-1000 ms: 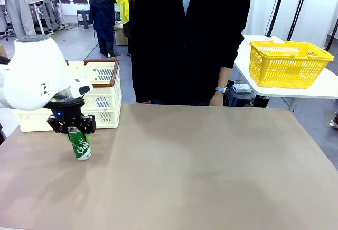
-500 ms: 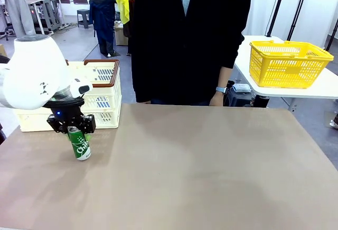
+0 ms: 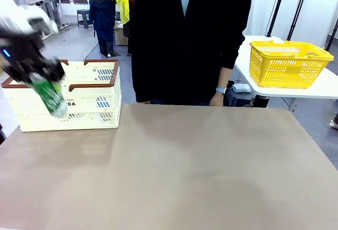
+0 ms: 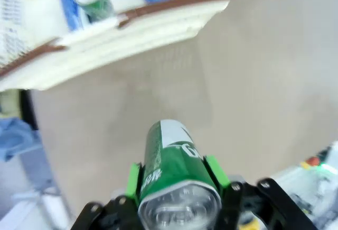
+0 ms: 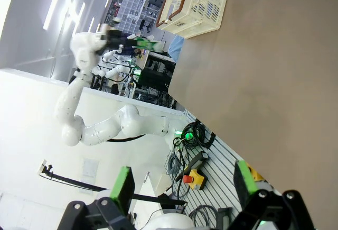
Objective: Place the drinks into the Shopping basket.
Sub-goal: Pick up one drink and place it into the Shopping basket.
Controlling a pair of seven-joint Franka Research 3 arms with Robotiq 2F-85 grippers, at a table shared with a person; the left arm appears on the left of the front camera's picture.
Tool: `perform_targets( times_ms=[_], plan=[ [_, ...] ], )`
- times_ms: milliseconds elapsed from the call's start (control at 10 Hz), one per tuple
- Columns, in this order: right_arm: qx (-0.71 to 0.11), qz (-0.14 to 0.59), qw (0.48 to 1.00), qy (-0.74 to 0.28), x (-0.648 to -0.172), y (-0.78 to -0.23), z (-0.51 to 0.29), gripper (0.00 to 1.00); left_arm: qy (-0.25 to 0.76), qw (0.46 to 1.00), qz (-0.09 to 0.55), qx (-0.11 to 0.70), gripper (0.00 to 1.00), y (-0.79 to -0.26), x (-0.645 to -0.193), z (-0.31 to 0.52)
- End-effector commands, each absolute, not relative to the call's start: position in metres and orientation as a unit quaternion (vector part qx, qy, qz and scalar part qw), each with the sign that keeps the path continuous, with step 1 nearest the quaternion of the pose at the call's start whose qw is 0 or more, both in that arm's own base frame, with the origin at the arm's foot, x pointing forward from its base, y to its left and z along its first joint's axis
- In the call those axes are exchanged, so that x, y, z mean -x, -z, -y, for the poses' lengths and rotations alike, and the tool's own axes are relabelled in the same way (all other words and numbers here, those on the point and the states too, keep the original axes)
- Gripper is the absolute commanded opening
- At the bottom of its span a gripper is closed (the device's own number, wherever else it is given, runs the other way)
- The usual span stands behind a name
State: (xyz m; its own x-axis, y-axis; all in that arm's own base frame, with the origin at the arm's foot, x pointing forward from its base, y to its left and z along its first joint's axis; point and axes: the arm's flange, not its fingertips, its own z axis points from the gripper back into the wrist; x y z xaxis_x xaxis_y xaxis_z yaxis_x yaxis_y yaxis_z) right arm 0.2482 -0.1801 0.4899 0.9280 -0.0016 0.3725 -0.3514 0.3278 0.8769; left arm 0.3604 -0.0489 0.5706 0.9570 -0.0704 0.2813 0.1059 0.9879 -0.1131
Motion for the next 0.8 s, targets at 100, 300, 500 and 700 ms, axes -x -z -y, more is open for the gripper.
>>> perform_targets(
  times_ms=[100, 300, 500, 700],
  plan=[
    [-0.564, 0.154, 0.802, -0.121, -0.245, -0.491, 0.184, 1.0, 0.043, 0.97, 0.221, 0.097, 0.0, -0.667, -0.41, 0.026],
    [-0.564, 0.154, 0.802, -0.121, -0.245, -0.491, 0.184, 1.0, 0.027, 0.964, 0.247, 0.095, 0.0, -0.677, -0.475, 0.015],
    [-0.564, 0.154, 0.802, -0.121, -0.245, -0.491, 0.184, 1.0, 0.016, 0.971, 0.223, 0.084, 0.0, -0.664, -0.538, 0.014],
    [-0.564, 0.154, 0.802, -0.121, -0.245, -0.491, 0.184, 1.0, -0.001, 0.975, 0.212, 0.061, 0.0, -0.645, -0.592, 0.017]
  ],
)
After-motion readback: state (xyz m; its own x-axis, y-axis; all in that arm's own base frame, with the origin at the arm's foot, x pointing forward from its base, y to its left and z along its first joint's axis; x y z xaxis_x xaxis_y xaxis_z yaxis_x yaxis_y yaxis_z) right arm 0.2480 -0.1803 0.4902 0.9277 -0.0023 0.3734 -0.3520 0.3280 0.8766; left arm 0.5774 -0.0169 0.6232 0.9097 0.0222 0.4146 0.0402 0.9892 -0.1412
